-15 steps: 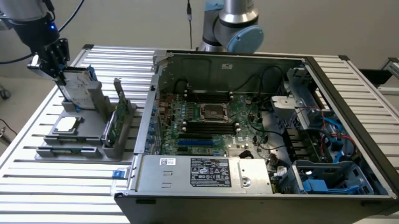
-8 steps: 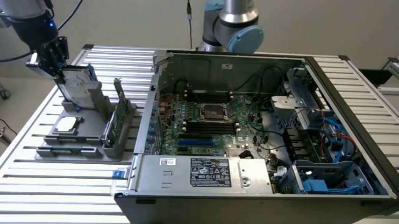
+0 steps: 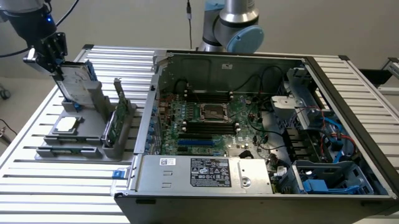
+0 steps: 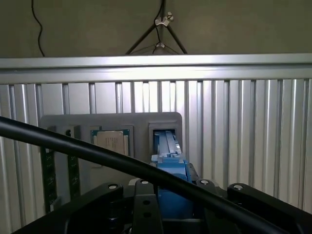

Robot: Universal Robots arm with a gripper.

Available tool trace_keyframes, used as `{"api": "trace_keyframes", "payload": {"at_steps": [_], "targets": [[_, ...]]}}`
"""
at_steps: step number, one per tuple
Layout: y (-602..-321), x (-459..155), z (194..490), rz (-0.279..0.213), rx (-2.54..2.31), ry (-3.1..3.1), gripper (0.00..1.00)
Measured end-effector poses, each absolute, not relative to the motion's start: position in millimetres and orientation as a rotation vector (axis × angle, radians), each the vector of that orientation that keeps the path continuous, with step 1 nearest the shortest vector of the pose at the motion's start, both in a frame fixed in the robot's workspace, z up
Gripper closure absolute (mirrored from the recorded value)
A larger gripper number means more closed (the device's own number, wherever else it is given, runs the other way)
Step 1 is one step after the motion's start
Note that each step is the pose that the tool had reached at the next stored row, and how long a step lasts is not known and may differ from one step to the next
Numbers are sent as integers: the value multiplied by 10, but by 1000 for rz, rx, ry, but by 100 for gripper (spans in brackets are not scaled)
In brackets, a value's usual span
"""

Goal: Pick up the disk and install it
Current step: 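Pick up the disk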

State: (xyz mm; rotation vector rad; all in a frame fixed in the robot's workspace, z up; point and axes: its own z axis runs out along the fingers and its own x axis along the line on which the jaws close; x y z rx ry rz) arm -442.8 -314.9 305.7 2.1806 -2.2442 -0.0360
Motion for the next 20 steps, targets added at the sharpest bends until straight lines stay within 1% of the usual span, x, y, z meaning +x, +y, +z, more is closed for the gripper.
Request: {"api": "trace_keyframes", "payload": {"at_steps": [20], "targets": [[-3149, -4345, 3940, -37, 2186, -2239, 67]]}}
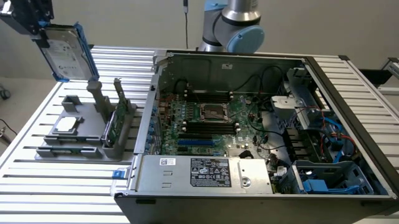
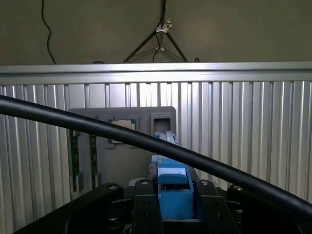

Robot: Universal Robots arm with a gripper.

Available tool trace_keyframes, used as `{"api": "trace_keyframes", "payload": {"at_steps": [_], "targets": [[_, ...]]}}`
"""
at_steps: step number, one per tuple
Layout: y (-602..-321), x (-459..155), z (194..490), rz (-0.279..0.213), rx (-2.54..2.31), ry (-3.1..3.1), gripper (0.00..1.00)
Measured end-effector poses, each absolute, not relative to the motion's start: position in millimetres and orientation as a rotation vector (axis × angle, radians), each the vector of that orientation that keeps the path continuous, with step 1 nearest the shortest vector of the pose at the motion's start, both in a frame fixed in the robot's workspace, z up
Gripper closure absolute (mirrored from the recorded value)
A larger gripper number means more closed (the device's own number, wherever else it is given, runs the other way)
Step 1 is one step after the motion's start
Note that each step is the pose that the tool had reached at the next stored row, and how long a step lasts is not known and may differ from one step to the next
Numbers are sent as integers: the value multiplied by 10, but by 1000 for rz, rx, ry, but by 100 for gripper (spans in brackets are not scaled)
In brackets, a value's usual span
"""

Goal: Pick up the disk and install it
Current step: 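Pick up the disk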

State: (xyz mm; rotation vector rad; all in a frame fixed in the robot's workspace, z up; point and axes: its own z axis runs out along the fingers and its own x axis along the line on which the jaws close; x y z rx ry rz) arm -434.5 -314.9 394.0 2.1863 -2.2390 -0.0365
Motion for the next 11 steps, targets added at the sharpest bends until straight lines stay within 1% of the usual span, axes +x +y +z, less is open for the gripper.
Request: {"api": "trace_keyframes", "payload": {"at_steps": [11], "targets": [[-3180, -4028, 4382, -61, 2213, -2233, 67]]}}
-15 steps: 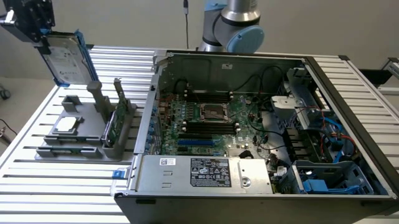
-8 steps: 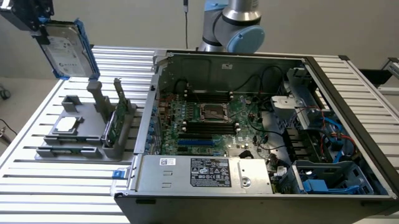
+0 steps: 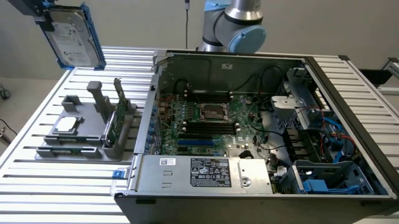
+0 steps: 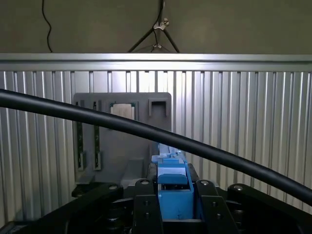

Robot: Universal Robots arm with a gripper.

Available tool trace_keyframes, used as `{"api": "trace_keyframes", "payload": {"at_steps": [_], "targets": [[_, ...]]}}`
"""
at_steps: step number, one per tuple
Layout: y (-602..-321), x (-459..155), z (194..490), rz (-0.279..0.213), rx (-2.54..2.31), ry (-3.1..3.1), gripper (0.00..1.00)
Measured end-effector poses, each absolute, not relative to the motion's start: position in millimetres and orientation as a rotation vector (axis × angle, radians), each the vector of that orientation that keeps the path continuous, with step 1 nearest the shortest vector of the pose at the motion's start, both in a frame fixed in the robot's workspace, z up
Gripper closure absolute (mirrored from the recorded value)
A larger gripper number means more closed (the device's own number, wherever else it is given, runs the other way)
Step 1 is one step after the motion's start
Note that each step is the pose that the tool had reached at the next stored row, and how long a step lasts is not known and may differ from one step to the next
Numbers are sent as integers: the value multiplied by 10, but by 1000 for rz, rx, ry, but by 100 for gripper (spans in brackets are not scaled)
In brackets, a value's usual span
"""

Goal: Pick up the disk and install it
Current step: 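Pick up the disk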

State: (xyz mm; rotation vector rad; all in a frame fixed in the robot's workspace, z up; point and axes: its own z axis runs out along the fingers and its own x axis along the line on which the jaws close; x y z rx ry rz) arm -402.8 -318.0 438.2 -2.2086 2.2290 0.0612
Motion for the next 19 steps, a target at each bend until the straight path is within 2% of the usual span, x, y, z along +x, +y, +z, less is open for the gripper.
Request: {"api": "trace_keyframes", "payload": {"at_steps": [12, 19], "targets": [[-3242, -3587, 4840, 88, -2210, 2202, 67], [-3329, -3285, 4943, 89, -2211, 2201, 67]]}}
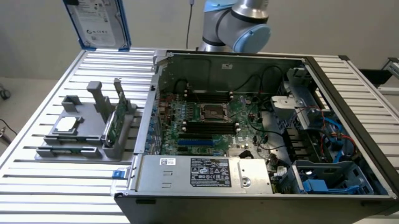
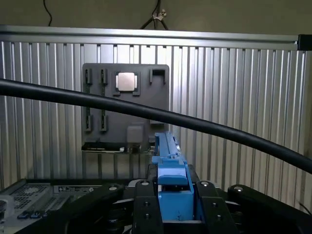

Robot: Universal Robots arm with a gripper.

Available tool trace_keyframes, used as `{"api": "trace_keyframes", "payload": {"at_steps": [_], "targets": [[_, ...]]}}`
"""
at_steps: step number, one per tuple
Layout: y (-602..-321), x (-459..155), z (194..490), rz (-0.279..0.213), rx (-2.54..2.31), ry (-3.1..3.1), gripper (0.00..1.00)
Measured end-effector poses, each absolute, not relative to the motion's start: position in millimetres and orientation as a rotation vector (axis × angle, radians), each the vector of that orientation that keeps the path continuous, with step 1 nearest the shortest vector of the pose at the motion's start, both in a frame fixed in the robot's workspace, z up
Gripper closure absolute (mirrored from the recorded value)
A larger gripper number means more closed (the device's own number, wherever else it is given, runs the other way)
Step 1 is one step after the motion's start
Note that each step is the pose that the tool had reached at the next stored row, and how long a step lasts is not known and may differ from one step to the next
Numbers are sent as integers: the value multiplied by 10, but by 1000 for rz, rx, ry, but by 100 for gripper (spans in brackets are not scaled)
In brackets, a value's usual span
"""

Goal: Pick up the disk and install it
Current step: 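Pick up the disk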

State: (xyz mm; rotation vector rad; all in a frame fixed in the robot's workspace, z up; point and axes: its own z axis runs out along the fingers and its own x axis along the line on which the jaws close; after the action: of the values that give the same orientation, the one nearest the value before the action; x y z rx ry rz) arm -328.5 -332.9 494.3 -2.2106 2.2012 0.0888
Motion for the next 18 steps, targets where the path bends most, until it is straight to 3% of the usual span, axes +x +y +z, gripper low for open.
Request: {"api": "trace_keyframes", "payload": {"at_steps": [18], "targets": [[-3569, -2797, 4925, 61, -2222, 2213, 67]]}}
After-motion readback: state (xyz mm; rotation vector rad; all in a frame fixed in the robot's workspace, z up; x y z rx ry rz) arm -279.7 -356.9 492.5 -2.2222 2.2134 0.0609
